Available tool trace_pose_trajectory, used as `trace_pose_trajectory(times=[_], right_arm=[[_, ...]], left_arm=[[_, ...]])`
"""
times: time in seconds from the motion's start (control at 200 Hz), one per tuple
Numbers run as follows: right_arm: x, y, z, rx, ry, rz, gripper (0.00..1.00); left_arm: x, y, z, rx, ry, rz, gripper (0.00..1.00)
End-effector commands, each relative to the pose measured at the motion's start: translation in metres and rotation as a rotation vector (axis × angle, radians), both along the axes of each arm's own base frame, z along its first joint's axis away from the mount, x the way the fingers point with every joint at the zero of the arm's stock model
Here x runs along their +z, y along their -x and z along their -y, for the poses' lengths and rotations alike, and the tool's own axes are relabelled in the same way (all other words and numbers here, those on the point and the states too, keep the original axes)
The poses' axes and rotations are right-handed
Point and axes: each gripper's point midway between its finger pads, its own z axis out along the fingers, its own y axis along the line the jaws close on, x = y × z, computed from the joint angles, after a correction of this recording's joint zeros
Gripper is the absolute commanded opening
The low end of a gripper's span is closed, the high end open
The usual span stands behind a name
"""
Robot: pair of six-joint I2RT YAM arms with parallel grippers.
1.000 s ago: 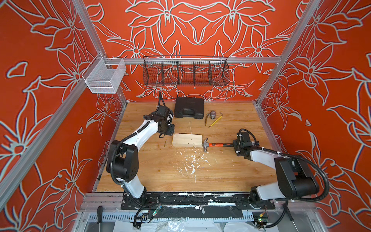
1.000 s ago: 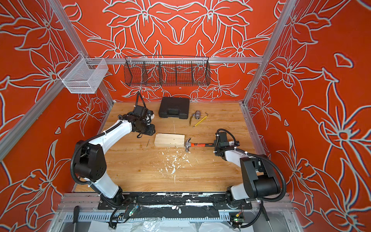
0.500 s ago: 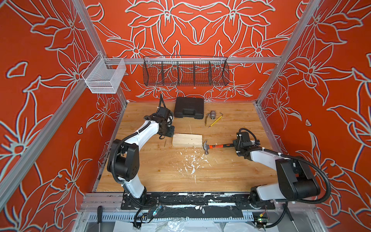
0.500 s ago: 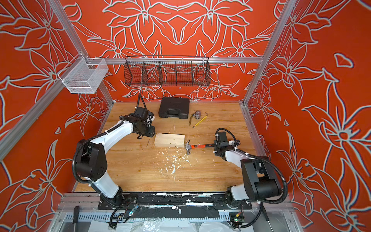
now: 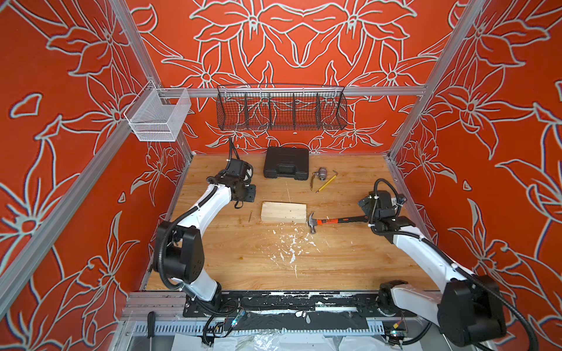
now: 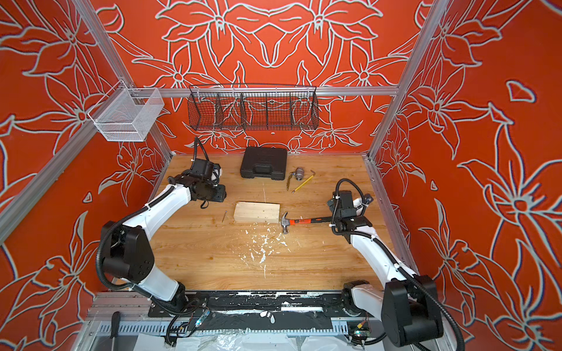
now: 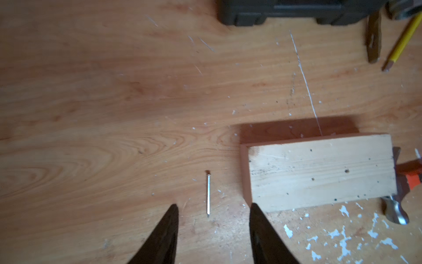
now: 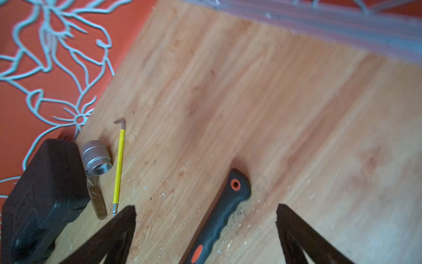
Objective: Use a claw hammer to pull out a nail
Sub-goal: Place the hammer at the center of the board, then reset both arms
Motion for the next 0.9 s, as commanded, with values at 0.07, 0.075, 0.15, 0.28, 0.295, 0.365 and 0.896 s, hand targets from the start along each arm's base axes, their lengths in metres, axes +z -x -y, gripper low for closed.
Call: trace_pose_trajectory(times=[0.07, 0.075, 0.15, 0.28, 0.295, 0.365, 0.896], right_arm=[[0.034, -0.024, 0.021, 0.195, 0.507, -0.099, 0.98], [0.034, -0.025, 0.021, 0.2, 0.515, -0.102, 0.98], [0.022, -0.031, 0.019, 0.269, 0.619, -0.107, 0.98], [-0.002, -0.037, 0.012, 0.361, 0.696, -0.105, 0.98], [-0.004, -0.038, 0.011, 0.373, 0.701, -0.106, 0.98], [-0.015, -0.042, 0.005, 0.429, 0.754, -0.077, 0.98], [-0.046, -0.029, -0.013, 0.534, 0.738, 0.09, 0.98]], left_arm=[[0.005, 0.012, -0.086, 0.282, -0.041, 0.106, 0.5], [0.004, 0.012, -0.088, 0.288, -0.042, 0.11, 0.5], [-0.005, 0.021, -0.117, 0.348, -0.082, 0.183, 0.56], [-0.021, 0.033, -0.134, 0.374, -0.101, 0.316, 0.64], [-0.023, 0.034, -0.135, 0.377, -0.1, 0.328, 0.64], [-0.031, 0.038, -0.137, 0.392, -0.083, 0.371, 0.67], [-0.051, 0.051, -0.097, 0.257, 0.036, 0.538, 0.97]])
